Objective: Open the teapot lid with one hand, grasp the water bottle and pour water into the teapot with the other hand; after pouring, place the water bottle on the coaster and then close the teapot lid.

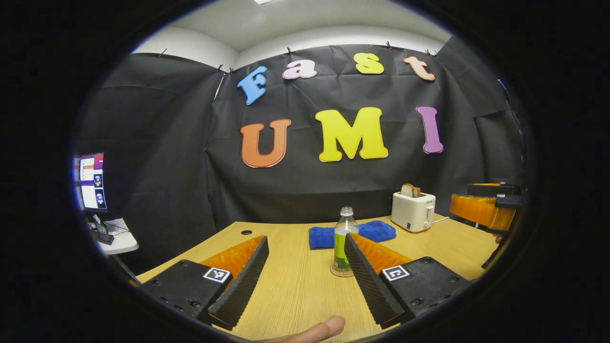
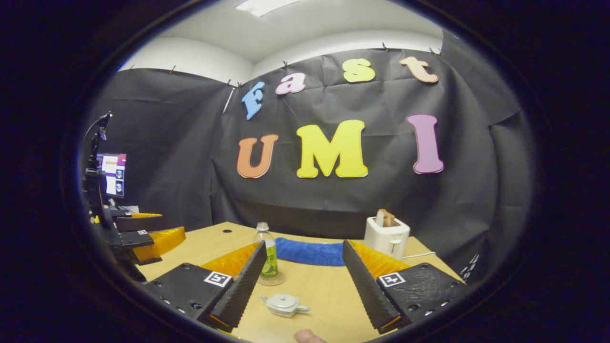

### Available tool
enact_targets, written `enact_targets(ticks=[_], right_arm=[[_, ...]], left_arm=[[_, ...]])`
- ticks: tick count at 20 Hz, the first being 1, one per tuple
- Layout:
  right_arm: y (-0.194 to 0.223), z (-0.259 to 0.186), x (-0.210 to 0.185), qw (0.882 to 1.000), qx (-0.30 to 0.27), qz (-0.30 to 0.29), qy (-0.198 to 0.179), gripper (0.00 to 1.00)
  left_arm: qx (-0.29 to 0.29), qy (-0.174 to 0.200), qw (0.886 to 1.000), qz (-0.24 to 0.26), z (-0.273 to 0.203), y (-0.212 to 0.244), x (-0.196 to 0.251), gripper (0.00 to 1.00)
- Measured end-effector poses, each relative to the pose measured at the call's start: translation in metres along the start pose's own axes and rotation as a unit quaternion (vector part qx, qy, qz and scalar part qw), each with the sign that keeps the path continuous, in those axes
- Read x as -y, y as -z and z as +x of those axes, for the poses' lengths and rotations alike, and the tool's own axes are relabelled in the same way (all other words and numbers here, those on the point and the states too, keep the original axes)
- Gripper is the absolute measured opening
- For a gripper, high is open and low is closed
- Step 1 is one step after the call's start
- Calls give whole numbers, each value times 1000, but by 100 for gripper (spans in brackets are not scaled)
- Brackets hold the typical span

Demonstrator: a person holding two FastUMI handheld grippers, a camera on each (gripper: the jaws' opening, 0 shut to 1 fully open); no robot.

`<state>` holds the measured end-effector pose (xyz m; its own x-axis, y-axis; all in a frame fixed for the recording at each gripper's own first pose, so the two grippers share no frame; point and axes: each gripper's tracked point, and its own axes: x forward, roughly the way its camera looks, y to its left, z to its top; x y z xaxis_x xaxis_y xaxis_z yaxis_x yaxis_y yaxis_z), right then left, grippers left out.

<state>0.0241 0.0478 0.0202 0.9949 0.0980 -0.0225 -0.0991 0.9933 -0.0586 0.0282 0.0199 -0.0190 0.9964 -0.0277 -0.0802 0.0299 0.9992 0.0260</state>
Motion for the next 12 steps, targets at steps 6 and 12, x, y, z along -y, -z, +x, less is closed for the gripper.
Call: enact_targets(ticks=[6, 12], right_arm=[[21, -33, 54, 999, 6, 1, 38, 96], [22, -43, 76, 998, 20, 9, 50, 95]], left_arm=[[4, 13, 1000, 9, -9, -4, 27, 99], [6, 19, 1000, 11, -3, 3, 47, 100]])
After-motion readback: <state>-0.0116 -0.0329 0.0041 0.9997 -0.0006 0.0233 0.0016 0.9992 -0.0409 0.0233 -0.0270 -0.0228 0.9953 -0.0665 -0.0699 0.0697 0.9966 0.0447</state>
